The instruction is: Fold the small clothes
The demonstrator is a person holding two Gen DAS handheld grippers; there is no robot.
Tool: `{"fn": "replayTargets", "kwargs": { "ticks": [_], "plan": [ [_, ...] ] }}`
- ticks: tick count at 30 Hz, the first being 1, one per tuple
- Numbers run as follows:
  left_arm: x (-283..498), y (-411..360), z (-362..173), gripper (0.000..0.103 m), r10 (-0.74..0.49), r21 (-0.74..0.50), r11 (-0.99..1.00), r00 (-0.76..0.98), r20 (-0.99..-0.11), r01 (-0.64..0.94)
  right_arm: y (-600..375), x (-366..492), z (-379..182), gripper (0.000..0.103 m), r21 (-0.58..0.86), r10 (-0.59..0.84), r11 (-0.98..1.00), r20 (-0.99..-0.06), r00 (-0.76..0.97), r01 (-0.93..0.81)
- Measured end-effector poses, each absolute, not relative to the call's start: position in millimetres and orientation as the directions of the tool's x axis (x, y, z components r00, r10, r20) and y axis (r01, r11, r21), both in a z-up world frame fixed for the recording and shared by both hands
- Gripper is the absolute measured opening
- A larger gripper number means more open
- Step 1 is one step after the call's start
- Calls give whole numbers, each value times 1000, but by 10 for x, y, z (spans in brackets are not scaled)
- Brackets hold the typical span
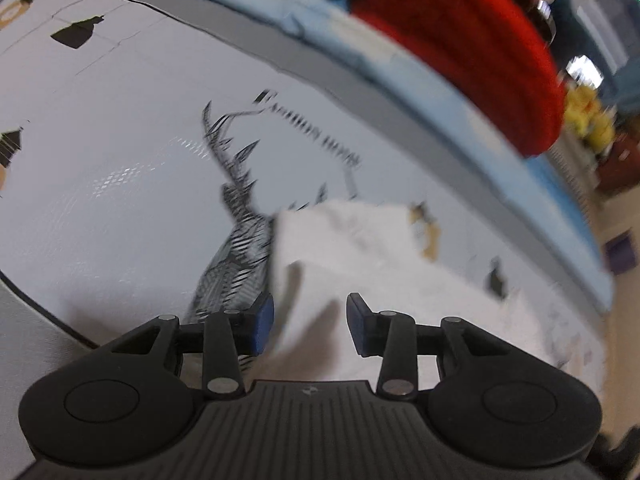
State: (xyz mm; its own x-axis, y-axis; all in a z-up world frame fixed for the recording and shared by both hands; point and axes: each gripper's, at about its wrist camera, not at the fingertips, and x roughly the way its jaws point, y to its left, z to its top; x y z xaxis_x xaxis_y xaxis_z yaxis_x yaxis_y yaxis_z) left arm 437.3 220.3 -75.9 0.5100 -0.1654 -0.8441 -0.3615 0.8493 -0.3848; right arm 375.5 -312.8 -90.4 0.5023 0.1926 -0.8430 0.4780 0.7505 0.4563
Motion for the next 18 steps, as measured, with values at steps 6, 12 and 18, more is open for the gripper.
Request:
{"fn": "replayTargets", "kwargs": {
  "ticks": [6, 12, 18],
  "plan": [
    [4375, 2178, -731, 5, -124, -340, 868, 506, -854, -361, -3100, 3768, -871, 27, 442, 183, 763, -848, 497, 473],
    [4322, 2055, -563, 13, 60, -152, 917, 505, -861, -369, -3151, 3780, -878, 4, 407, 141, 774, -858, 495, 485],
    [4269, 1923, -601, 18, -210, -338, 926, 516, -831, -168, -3142, 3792, -835, 9, 390, 129, 792, -859, 496, 469]
  ]
}}
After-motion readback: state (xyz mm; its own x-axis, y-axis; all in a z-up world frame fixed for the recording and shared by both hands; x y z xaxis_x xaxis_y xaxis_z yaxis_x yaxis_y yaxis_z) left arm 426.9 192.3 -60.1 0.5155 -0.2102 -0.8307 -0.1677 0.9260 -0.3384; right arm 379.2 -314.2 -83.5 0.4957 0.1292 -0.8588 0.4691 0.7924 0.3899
